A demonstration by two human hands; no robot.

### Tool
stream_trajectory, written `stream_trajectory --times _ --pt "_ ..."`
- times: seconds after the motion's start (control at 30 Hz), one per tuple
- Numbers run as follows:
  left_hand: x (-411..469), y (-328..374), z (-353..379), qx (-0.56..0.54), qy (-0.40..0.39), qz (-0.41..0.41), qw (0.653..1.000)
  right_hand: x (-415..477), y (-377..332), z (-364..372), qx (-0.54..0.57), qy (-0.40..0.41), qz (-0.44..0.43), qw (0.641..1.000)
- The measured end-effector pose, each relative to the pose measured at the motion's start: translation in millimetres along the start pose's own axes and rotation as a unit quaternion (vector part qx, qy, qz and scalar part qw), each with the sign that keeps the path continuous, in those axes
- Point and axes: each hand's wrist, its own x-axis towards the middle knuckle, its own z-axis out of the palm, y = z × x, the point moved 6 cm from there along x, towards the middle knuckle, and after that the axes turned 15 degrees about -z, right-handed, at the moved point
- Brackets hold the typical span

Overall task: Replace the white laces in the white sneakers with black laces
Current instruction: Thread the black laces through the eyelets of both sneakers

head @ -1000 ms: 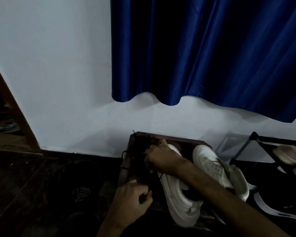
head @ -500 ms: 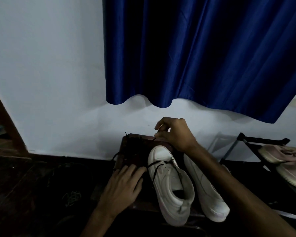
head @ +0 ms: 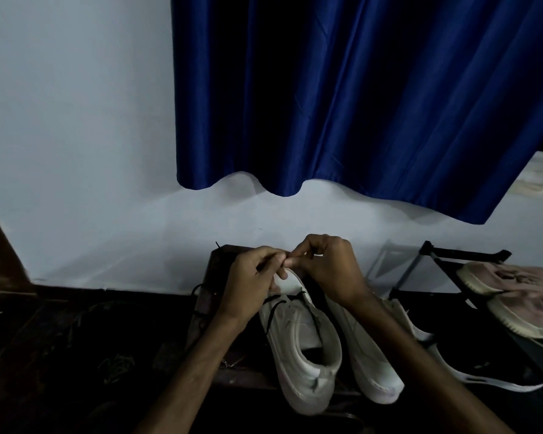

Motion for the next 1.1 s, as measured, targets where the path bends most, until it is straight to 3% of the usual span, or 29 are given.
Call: stream_trajectory --times 0.13,0.23,0.33,0.57,1.1 --pt "3 -24 8 0.030 -0.002 -0.052 0.998 -17 14 -9 -0.052 -0.010 0.020 0.998" --pt "4 -36 14 0.055 0.022 -0.053 0.997 -38 24 -7 -0.145 -0.127 0.070 0.979" --pt "2 -42 24 0.101 0.039 -0.057 0.993 -59 26 2 -0.132 -0.228 0.149 0.953" --pt "-5 -50 38 0.158 0.081 -0.047 0.983 -67 32 -3 -0.179 -0.197 0.123 0.956" --pt "-4 -59 49 0.262 0.148 -0.079 0.951 -67 50 -4 -0.118 -0.178 0.162 0.963"
